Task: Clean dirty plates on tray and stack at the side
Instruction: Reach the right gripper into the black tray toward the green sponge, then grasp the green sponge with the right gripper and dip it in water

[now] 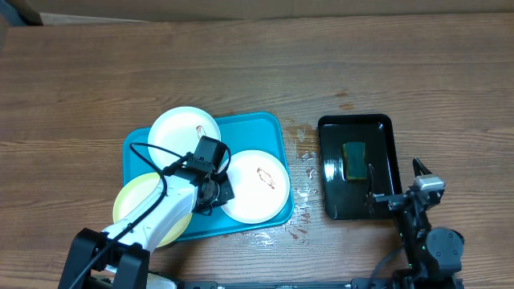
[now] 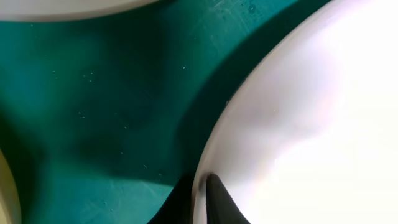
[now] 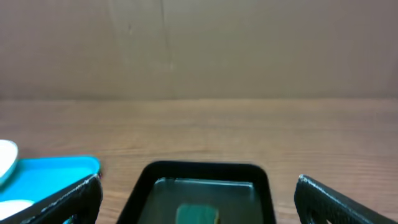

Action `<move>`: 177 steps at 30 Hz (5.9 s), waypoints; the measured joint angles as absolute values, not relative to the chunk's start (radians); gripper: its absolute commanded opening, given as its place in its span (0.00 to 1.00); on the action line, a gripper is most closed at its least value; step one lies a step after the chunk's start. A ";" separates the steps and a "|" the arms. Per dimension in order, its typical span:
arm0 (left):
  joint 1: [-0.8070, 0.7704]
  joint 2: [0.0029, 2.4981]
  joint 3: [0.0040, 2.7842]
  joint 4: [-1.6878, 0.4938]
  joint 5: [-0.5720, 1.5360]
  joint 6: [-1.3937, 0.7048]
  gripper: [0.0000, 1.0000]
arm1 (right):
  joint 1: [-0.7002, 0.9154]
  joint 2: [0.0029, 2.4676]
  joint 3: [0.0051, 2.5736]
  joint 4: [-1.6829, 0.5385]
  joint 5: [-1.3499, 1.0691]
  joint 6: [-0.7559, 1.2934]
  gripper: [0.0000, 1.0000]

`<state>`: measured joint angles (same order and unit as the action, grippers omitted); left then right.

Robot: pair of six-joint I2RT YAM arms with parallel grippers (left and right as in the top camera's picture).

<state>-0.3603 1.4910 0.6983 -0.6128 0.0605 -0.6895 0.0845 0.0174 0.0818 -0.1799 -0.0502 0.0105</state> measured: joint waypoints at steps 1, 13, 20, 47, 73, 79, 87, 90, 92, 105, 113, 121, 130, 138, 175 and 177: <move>-0.360 1.491 0.698 -0.613 0.062 -0.689 0.05 | 0.084 0.025 0.112 -0.209 -0.052 0.017 1.00; -0.361 1.497 0.702 -0.606 0.072 -0.580 0.29 | 0.084 0.618 0.900 -0.786 -0.080 0.045 1.00; -0.360 1.499 0.711 -0.648 0.075 -0.511 0.25 | 0.083 1.091 1.251 -1.169 -0.147 0.052 1.00; -0.358 1.508 0.807 -0.755 0.066 -0.303 0.50 | 0.102 1.682 1.143 -1.053 -0.121 0.233 0.70; -0.358 1.508 0.809 -0.797 0.067 -0.303 0.60 | 0.183 1.694 1.081 -1.021 -0.050 0.262 0.93; -0.358 1.508 0.809 -0.797 0.067 -0.303 0.60 | 0.183 1.694 1.038 -0.884 0.035 0.262 0.94; -0.358 1.508 0.810 -0.797 0.067 -0.303 0.59 | 0.183 1.694 0.940 -0.692 0.090 0.263 0.67; -0.358 1.508 0.810 -0.797 0.067 -0.303 0.59 | 0.183 1.694 0.939 -0.641 0.094 0.263 0.72; -0.358 1.508 0.810 -0.797 0.067 -0.303 0.59 | 0.183 1.694 0.939 -0.616 0.096 0.264 0.72; -0.358 1.508 0.810 -0.797 0.067 -0.303 0.58 | 0.183 1.716 0.939 -0.566 0.125 0.259 0.14; -0.358 1.508 0.810 -0.798 0.065 -0.303 0.56 | 0.183 1.722 0.947 -0.596 0.130 0.261 0.36; -0.358 1.508 0.811 -0.798 0.059 -0.303 0.56 | 0.183 1.723 1.072 -0.841 0.130 0.258 0.68; -0.358 1.508 0.811 -0.797 0.055 -0.303 0.56 | 0.183 1.723 0.957 -0.741 0.123 0.255 0.14; -0.358 1.508 0.811 -0.798 0.055 -0.303 0.55 | 0.183 1.722 0.966 -0.805 0.110 0.262 0.96; -0.358 1.508 0.811 -0.797 0.051 -0.312 0.52 | 0.181 1.724 1.022 -0.849 -0.018 0.208 0.80; -0.358 1.508 0.811 -0.797 0.051 -0.315 0.52 | 0.180 1.724 1.019 -0.799 -0.014 0.213 0.77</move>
<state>-0.3584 1.5078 0.8108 -0.7971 0.0513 -0.3149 0.1799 1.7237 1.0191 -0.7990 -0.0139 0.2127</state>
